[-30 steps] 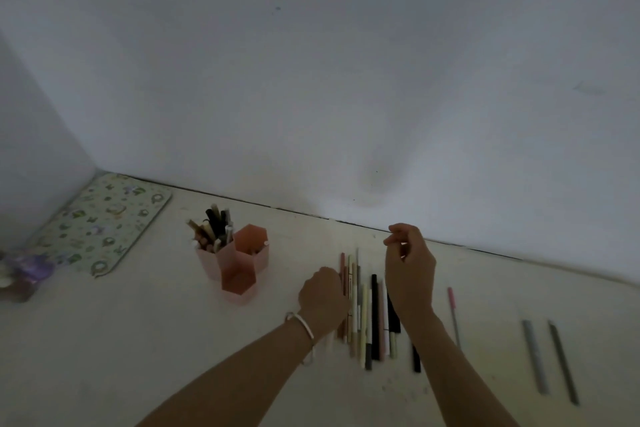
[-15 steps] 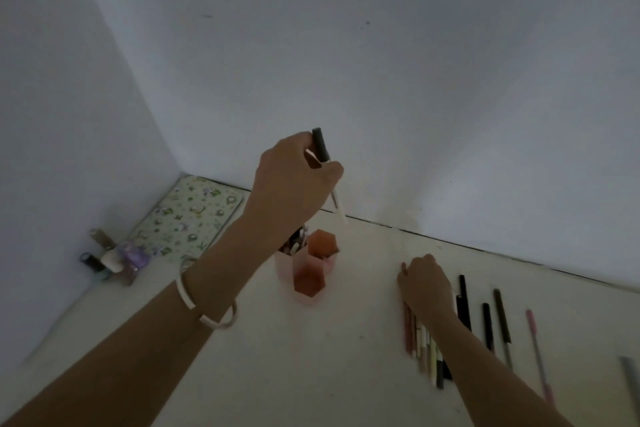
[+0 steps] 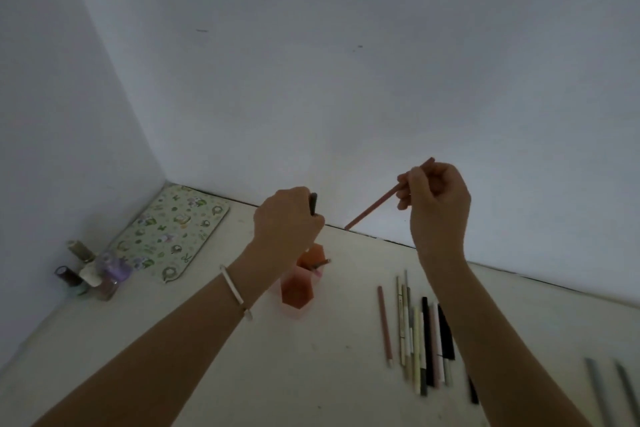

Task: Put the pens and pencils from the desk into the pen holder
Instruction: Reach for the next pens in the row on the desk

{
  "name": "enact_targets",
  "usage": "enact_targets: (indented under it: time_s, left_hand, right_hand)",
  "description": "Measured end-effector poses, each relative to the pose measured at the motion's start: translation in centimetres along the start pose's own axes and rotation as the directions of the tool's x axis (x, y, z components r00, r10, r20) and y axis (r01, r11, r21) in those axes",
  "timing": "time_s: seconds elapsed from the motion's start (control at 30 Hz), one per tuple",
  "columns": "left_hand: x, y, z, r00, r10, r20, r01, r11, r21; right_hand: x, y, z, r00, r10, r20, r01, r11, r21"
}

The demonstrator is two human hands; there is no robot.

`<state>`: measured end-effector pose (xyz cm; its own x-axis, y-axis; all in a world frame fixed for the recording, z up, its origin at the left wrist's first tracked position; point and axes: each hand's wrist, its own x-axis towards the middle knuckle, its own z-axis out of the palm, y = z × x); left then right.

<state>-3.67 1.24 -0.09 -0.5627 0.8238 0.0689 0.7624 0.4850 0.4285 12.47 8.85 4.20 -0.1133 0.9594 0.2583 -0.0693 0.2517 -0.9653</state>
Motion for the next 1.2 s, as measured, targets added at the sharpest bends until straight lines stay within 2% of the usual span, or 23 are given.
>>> enact_targets:
  time_s: [0.13, 0.2, 0.37, 0.5, 0.63, 0.7, 0.8, 0.83, 0.9, 0.97, 1.03, 1.2]
  left_hand:
    - [-0.3, -0.6, 1.6, 0.995, -0.028, 0.101, 0.018, 0.995, 0.100]
    - [-0.3, -1.0, 1.7, 0.993, -0.032, 0.113, 0.023, 0.996, 0.084]
    - [0.0, -2.1, -1.5, 0.998, -0.068, -0.013, 0.066, 0.992, -0.106]
    - [-1.2, -1.8, -3.9, 0.998, -0.037, -0.050, 0.027, 0.979, -0.202]
    - [-2.8, 0.1, -4.7, 0.999, 0.010, -0.038, -0.020, 0.961, -0.276]
    - [-3.9, 1.8, -4.7, 0.997, 0.059, -0.051, -0.072, 0.947, -0.314]
    - [-5.5, 5.0, -2.5, 0.986, 0.158, -0.060, -0.169, 0.912, -0.373]
    - [-6.0, 6.1, -1.0, 0.984, 0.175, -0.023, -0.171, 0.913, -0.369]
    - [-6.8, 8.1, 3.2, 0.974, 0.173, 0.145, -0.115, 0.932, -0.343]
    - [-7.1, 8.5, 7.6, 0.932, 0.115, 0.343, -0.020, 0.963, -0.269]
    - [-7.1, 8.4, 11.2, 0.884, 0.057, 0.464, 0.015, 0.989, -0.150]
    - [-7.9, 8.1, 16.7, 0.894, 0.001, 0.447, -0.049, 0.994, 0.095]
  right_hand:
    - [-2.0, 1.8, 0.6, 0.999, 0.042, -0.016, -0.041, 0.997, 0.059]
    - [-2.8, 3.3, 1.1, 0.997, 0.074, 0.008, -0.075, 0.996, 0.045]
    - [-4.3, 6.8, 2.5, 0.992, 0.084, 0.096, -0.070, 0.988, -0.141]
    - [-4.9, 9.1, 3.3, 0.979, 0.131, 0.153, -0.085, 0.958, -0.273]
    - [-5.3, 9.5, 3.3, 0.965, 0.078, 0.252, 0.053, 0.879, -0.473]
    - [-4.6, 8.8, 2.4, 0.975, 0.016, 0.221, 0.096, 0.869, -0.485]
    - [-2.6, 6.6, -0.3, 0.997, -0.047, 0.061, 0.068, 0.906, -0.419]
    - [-2.0, 5.9, -1.3, 0.999, -0.044, 0.018, 0.048, 0.914, -0.402]
    - [-1.1, 5.0, -3.8, 0.999, -0.029, -0.036, 0.013, 0.923, -0.384]
    - [-1.0, 4.8, -5.8, 0.999, 0.010, -0.052, -0.029, 0.925, -0.379]
    - [-1.1, 5.2, -7.9, 0.997, 0.051, -0.053, -0.068, 0.917, -0.394]
    - [-2.1, 7.3, -12.0, 0.990, 0.131, -0.053, -0.141, 0.888, -0.437]
